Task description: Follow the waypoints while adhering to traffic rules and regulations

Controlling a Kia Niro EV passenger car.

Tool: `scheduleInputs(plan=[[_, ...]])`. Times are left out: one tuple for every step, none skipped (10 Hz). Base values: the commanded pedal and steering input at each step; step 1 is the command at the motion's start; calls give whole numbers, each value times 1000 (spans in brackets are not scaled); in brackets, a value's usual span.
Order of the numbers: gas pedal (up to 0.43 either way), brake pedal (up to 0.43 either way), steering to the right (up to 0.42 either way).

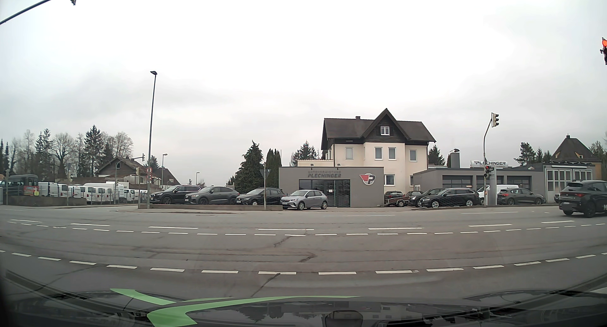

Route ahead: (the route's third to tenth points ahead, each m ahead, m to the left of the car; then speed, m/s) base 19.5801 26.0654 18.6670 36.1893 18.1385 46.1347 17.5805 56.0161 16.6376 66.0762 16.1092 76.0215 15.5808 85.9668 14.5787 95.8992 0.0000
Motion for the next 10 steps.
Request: scheduleInputs(plan=[[0,341,-3],[0,341,-3],[0,341,-3],[0,341,-3],[0,341,-3],[0,341,-3],[0,341,-3],[0,341,-3],[0,341,-3],[0,341,-3]])
